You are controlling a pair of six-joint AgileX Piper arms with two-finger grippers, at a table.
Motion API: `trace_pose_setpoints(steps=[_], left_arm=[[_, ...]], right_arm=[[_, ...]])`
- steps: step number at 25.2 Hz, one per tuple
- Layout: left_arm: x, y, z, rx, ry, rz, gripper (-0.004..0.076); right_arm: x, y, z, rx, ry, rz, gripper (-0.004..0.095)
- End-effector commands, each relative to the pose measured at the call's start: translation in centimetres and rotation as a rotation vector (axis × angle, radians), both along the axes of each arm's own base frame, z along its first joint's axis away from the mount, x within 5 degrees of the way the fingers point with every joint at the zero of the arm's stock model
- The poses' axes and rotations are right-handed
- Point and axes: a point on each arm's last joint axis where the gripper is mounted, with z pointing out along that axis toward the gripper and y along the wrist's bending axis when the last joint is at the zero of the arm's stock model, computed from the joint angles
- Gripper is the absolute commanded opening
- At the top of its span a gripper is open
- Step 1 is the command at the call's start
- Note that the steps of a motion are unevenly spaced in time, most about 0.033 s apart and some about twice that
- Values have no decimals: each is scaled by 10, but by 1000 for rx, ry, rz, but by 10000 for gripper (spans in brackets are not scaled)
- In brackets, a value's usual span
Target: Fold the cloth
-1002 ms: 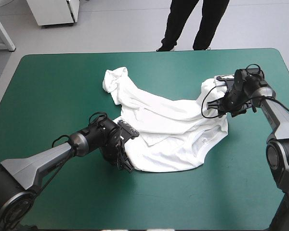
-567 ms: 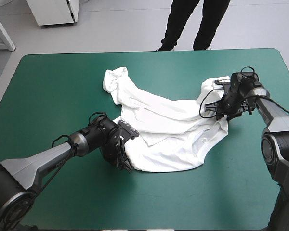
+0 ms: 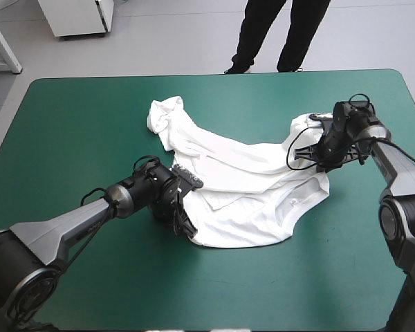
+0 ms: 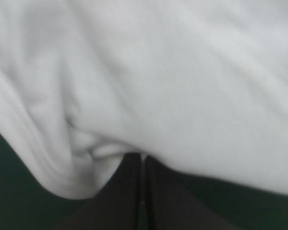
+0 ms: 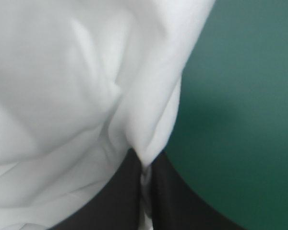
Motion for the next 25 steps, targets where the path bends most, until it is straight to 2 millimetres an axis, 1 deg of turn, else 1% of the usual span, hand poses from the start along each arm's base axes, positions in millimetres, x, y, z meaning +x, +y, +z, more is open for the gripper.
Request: trace_pose_setpoints(steps=[1, 2, 3, 4, 7, 8, 9, 10, 11, 14, 15, 16, 18, 19, 21, 22, 24, 25], left_arm=[[12, -2, 80, -137, -270, 4, -22], [12, 1, 108, -166, -351, 14, -22], [10, 5, 132, -187, -410, 16, -22], [9, 9, 161, -209, -492, 20, -22], [0, 21, 215, -253, -635, 34, -22], [-6, 29, 241, -285, -708, 46, -22], [-13, 36, 269, -322, -785, 50, -22], [-20, 41, 290, -350, -845, 35, -22], [-29, 49, 315, -395, -919, 33, -22], [-48, 63, 356, -470, -1045, 28, -22], [-55, 69, 368, -493, -1087, 27, -22], [-61, 74, 379, -510, -1131, 20, -22], [-74, 84, 397, -549, -1201, 21, -22], [-82, 90, 408, -582, -1247, 27, -22], [-93, 99, 421, -622, -1313, 28, -22], [-101, 104, 430, -652, -1358, 24, -22], [-111, 109, 441, -712, -1419, 12, -22], [-119, 113, 449, -769, -1458, 0, -22]], right_arm=[[-18, -2, 89, 14, -253, 10, -17], [-26, -3, 114, 18, -323, 19, -17], [-33, -3, 135, 29, -383, 24, -17], [-43, -3, 160, 44, -461, 23, -17], [-60, -4, 205, 57, -602, 24, -17], [-69, -5, 223, 63, -659, 24, -17], [-81, -5, 246, 73, -736, 25, -17], [-91, -5, 264, 88, -797, 27, -17], [-105, -5, 287, 111, -878, 33, -17], [-135, -6, 329, 132, -1035, 44, -17], [-142, -7, 338, 137, -1074, 46, -17], [-155, -8, 353, 144, -1137, 50, -17], [-174, -8, 373, 154, -1225, 71, -16], [-188, -8, 386, 165, -1286, 88, -16], [-207, -8, 401, 176, -1369, 102, -17], [-222, -8, 412, 184, -1428, 115, -16], [-243, -9, 425, 202, -1509, 127, -16], [-254, -10, 431, 204, -1555, 129, -16]])
